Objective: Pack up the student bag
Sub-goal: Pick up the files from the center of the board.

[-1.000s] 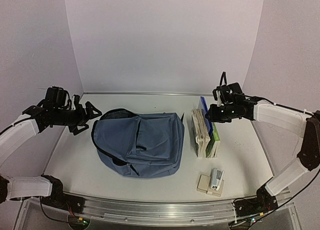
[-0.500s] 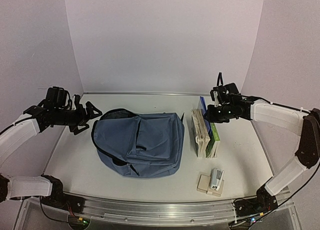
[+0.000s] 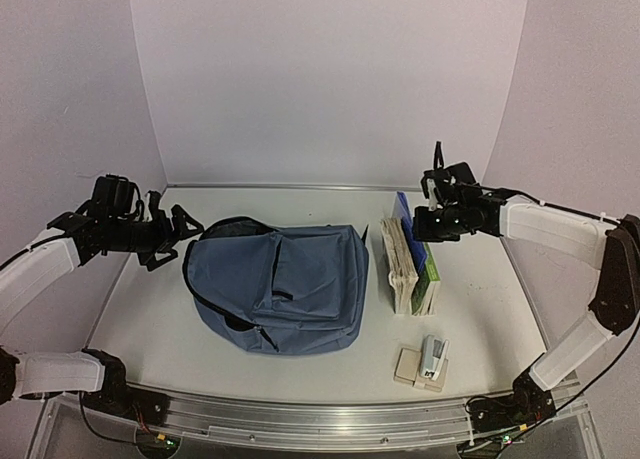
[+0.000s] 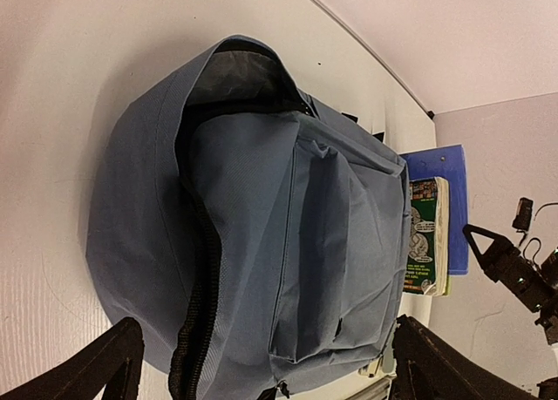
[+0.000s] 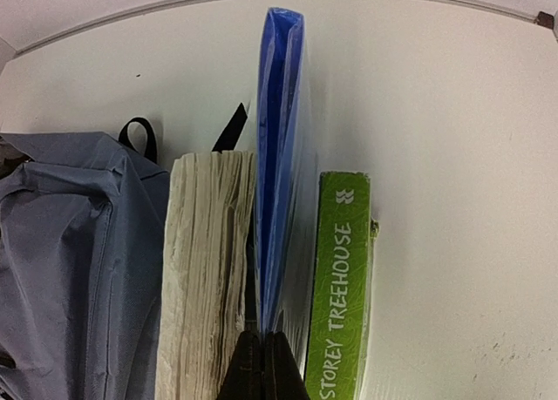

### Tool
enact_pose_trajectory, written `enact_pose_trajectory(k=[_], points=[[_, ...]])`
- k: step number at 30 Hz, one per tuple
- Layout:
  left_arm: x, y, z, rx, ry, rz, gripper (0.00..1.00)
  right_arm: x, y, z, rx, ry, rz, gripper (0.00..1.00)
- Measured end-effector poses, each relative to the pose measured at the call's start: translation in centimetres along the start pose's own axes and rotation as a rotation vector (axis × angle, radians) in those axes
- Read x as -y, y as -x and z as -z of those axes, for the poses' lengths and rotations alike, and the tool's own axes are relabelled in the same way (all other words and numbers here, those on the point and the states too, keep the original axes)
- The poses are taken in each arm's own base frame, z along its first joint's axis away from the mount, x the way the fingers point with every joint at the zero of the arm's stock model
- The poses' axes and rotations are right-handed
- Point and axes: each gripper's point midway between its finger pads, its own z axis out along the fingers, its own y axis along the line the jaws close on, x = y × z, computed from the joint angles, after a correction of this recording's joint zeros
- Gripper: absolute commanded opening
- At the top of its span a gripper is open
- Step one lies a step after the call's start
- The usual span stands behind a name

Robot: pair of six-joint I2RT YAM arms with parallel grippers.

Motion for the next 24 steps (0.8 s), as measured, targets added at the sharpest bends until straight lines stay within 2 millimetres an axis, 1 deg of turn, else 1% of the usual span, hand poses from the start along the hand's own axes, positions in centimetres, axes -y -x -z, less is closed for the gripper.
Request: enact_pose_trajectory(k=[4, 7, 11, 15, 17, 20, 21, 24], points=[[0.0, 0.0, 0.0, 0.001, 0.000, -0.005, 1.00, 0.1, 0.9, 0.6, 0.020, -0.019, 0.001, 0.00], [0.0, 0.0, 0.1, 0.003, -0.001, -0.006, 1.00, -0.2, 2.3, 1.6, 0.055, -0.019, -0.002, 0.00], [0.0, 0.0, 0.1, 0.004, -0.002, -0.010, 1.00, -0.7, 5.4, 4.2, 0.142, -0.009, -0.015, 0.00], [0.6, 0.2, 0.2, 0.002, -0.021, -0.030, 1.00, -1.3, 9.0, 8.2, 0.257, 0.011, -0.033, 0.00], [1.4, 0.6, 0.4, 0.004, -0.047, -0.049, 1.00, -1.6, 10.7, 10.6, 0.318, 0.032, -0.043, 0.00], [3.5, 1.6, 0.9, 0.018, -0.109, -0.086, 1.00, -2.3, 12.8, 14.0, 0.398, 0.076, -0.055, 0.00], [4.5, 2.1, 1.1, 0.026, -0.144, -0.103, 1.00, -2.7, 13.3, 15.1, 0.420, 0.102, -0.057, 0.00], [7.0, 3.1, 1.3, 0.038, -0.229, -0.149, 1.00, -4.1, 14.0, 17.1, 0.448, 0.193, -0.053, 0.00]])
